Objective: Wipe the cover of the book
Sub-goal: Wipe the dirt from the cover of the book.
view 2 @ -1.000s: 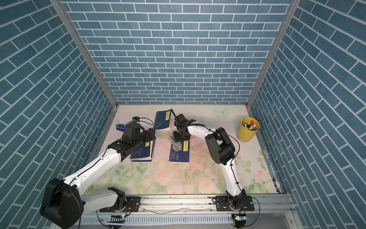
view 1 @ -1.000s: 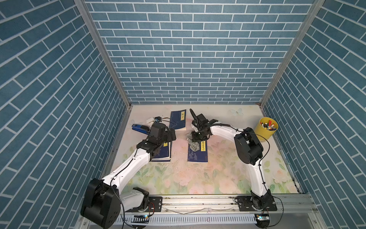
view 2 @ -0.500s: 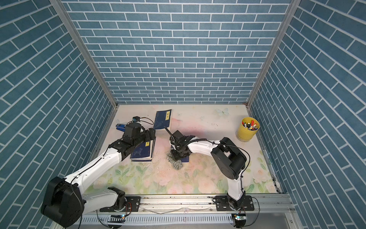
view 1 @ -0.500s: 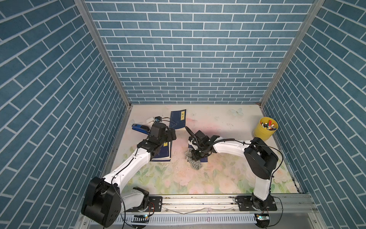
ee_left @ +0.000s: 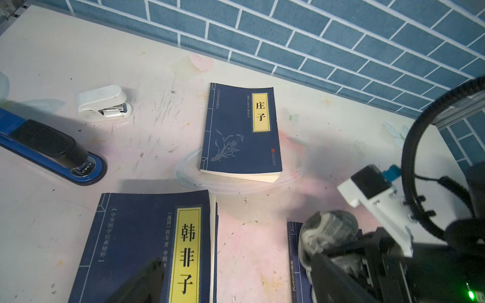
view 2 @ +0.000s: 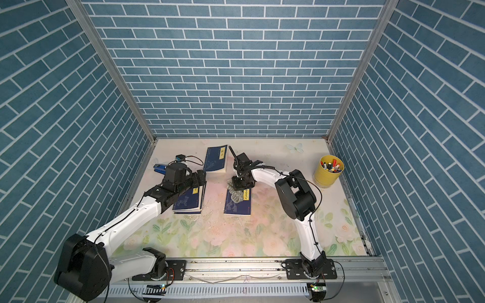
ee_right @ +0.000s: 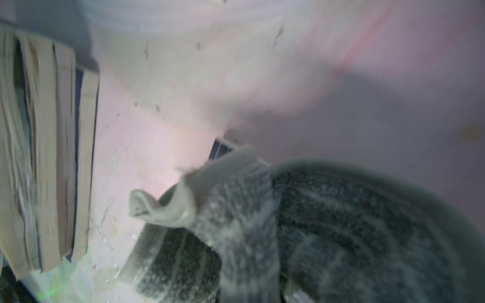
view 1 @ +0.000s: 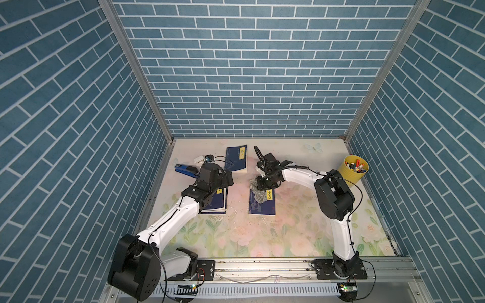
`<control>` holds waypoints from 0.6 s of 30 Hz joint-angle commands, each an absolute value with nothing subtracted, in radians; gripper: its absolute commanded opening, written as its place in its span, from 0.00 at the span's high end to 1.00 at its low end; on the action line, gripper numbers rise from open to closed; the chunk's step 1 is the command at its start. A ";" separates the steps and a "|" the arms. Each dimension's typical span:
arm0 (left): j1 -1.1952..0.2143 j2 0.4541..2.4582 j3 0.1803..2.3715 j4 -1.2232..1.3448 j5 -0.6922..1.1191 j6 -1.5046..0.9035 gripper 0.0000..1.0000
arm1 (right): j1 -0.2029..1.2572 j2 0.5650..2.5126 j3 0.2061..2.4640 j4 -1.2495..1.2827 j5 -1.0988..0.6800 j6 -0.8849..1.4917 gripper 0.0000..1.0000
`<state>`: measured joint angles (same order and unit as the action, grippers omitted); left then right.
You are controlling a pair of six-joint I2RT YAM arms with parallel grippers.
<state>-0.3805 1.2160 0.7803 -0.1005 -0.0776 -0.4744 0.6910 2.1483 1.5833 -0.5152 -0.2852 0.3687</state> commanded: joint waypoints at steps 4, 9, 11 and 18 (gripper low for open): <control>-0.363 1.220 0.782 -0.106 -0.085 -0.458 0.07 | 0.733 2.200 1.546 -0.624 -0.237 0.287 0.94; -0.357 1.259 0.802 -0.085 -0.081 -0.457 0.07 | 0.814 2.075 1.376 -0.572 -0.231 0.320 0.94; -0.357 1.275 0.809 -0.078 -0.075 -0.459 0.07 | 0.864 2.035 1.312 -0.558 -0.229 0.350 0.94; -0.355 1.303 0.813 -0.062 -0.062 -0.457 0.07 | 0.916 1.925 1.141 -0.484 -0.224 0.414 0.94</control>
<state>-0.3641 1.3018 0.7887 -0.0879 -0.0689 -0.4732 0.9245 1.8950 1.2026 -0.4095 -0.2592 0.3790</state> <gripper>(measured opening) 0.925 0.107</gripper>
